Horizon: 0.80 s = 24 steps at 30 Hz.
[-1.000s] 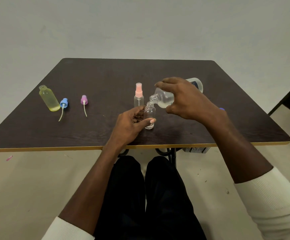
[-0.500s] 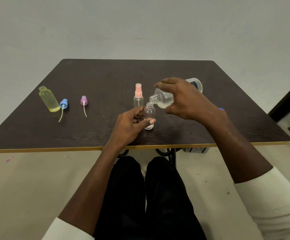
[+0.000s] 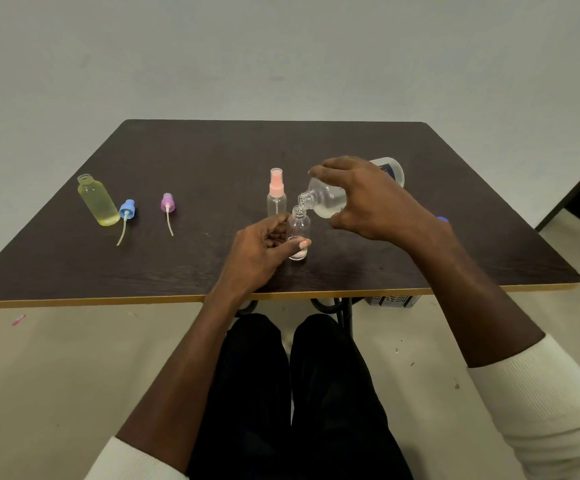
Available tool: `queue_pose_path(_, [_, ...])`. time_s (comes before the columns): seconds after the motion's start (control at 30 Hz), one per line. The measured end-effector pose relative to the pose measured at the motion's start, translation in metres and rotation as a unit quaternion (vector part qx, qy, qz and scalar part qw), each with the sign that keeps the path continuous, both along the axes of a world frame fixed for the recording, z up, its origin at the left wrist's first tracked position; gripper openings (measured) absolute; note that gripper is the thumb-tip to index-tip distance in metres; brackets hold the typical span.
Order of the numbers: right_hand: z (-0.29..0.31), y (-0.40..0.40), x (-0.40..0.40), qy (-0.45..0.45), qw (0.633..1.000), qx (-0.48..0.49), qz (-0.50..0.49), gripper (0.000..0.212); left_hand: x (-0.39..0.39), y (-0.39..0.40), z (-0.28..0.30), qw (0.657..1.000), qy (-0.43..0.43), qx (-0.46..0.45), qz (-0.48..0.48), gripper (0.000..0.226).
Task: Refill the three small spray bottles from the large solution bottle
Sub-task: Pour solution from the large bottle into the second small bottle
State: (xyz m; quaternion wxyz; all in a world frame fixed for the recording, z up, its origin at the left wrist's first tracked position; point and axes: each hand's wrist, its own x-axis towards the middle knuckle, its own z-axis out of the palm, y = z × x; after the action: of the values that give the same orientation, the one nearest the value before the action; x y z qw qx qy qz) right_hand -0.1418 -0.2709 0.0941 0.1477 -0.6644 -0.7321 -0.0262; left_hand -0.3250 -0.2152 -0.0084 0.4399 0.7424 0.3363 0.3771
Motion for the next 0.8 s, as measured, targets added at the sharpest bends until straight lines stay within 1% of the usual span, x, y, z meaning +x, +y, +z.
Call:
queue_pose_path(0.13, [0.0002, -0.0003, -0.0001, -0.004, 1.0, 0.001, -0.002, 0.08, 0.0002, -0.0002, 0.0, 1.0, -0.001, 0.0, 0.002, 0.039])
queue_pose_path(0.27, [0.001, -0.0001, -0.0005, -0.004, 1.0, -0.001, -0.002, 0.08, 0.0003, 0.0013, -0.0009, 1.0, -0.001, -0.002, 0.005, 0.044])
queue_pose_path(0.5, [-0.0005, 0.0005, 0.0008, -0.005, 1.0, 0.002, -0.001, 0.08, 0.0005, 0.0016, -0.0021, 1.0, 0.001, 0.005, 0.007, 0.042])
queue_pose_path(0.63, [0.0, 0.0003, 0.0009, -0.009, 1.0, 0.004, 0.004, 0.079, 0.0007, 0.0016, -0.0022, 1.0, -0.001, 0.0, 0.007, 0.047])
queue_pose_path(0.8, [0.0003, 0.0002, 0.0004, -0.012, 1.0, 0.005, 0.004, 0.079, 0.0009, 0.0018, -0.0026, 1.0, -0.003, 0.0, 0.007, 0.046])
